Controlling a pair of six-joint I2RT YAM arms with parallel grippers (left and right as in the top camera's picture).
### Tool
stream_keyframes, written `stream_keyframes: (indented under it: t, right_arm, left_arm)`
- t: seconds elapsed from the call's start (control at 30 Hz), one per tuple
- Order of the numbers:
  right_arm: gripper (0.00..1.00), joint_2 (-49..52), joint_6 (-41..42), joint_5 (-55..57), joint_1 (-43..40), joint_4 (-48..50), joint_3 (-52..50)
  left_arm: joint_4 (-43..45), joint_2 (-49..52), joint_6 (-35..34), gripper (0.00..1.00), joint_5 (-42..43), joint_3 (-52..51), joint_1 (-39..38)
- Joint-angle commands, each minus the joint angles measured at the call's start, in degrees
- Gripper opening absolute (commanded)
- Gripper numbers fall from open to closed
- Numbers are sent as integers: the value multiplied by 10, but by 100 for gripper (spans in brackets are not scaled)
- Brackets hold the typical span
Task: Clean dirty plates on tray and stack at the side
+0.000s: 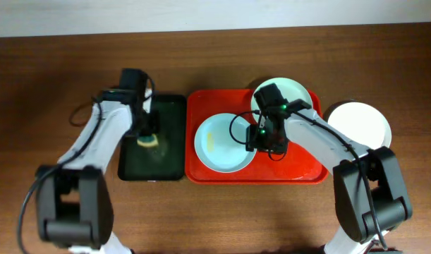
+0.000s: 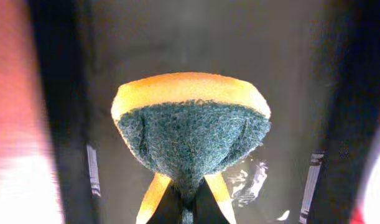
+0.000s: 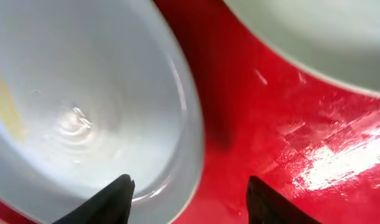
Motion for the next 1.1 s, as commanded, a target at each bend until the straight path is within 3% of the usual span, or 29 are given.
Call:
stream_keyframes:
  t: [0.0,0.27,0.47,0.63,0.77,0.93,1.07]
  right_arm:
    - [61,0,-31,-2,-2,-47,63]
    - [62,-3,-115,-5,-27,-254,260]
    - [67,-24,-123,-7,-31,-306,340]
    - [77,-29,-123,-78,-70,-310,335]
    - [63,-29,-128,-107,-97,-322,317]
    - [62,-29,-129,-100,-93,-284,245]
    - [61,-29,-127,-103,-93,-179,137]
  left_arm:
    - [-1,-101,85,0,-4,48,0]
    - [-64,-136,91,0,-4,120,0]
    - [-114,-135,90,0,-4,172,1]
    - [-125,-132,76,0,15,174,3]
    - [-130,-117,73,0,23,174,3]
    - [-135,-73,73,0,32,174,2]
    - [-142,-43,73,0,44,174,3]
